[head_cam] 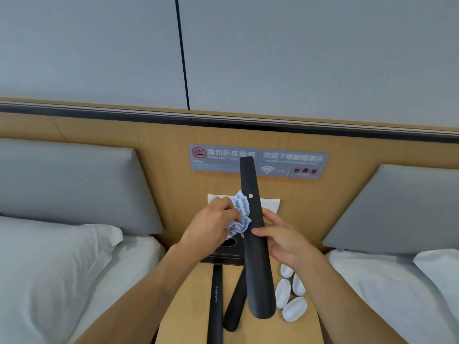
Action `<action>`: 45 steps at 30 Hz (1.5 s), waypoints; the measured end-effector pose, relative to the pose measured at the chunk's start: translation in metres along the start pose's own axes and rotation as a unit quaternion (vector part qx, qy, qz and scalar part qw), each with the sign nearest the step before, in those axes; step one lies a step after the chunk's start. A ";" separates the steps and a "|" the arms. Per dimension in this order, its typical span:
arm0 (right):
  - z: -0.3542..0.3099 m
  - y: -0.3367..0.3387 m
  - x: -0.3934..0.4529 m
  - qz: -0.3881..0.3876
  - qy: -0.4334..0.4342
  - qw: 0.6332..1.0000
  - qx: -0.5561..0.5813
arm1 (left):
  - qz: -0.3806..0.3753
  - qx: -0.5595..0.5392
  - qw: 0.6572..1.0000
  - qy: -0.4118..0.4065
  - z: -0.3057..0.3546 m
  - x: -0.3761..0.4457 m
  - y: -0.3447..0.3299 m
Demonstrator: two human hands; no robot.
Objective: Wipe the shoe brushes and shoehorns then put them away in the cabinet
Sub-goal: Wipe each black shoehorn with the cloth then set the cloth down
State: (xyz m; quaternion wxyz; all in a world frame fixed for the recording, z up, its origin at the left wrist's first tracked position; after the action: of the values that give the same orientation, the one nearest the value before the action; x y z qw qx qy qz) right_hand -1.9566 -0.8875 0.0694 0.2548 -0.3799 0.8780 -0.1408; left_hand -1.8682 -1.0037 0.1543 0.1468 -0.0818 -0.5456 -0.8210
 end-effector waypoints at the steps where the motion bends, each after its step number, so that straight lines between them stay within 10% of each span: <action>1: 0.003 0.006 -0.001 0.002 0.000 1.000 0.001 | -0.005 0.005 1.000 0.010 -0.006 -0.003 -0.004; 12: 0.079 0.060 -0.021 0.130 -0.018 0.989 0.068 | -0.007 -0.049 0.994 0.093 -0.043 -0.024 -0.034; 23: 0.166 0.119 -0.031 0.292 -0.101 0.928 -0.209 | -0.073 -0.065 0.991 0.092 -0.056 -0.031 -0.092; 45: 0.291 0.185 0.064 0.256 -0.268 0.722 -0.584 | -0.136 -0.087 0.973 0.163 -0.123 -0.083 -0.228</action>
State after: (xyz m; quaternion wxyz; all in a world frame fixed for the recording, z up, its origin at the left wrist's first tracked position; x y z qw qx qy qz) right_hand -1.9424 -0.8258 -0.2756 0.2331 -0.2356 0.7453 0.5785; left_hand -1.8617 -1.0219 -0.1168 0.1125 0.1155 -0.4470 -0.8799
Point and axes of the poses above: each hand's wrist, its own x-axis towards the middle knuckle, its own y-axis out of the back of the hand, z = x × y, the point moved 7 cm from there along x, towards the middle knuckle, and after that the axes turned 5 degrees about y, right-handed, at the moved point
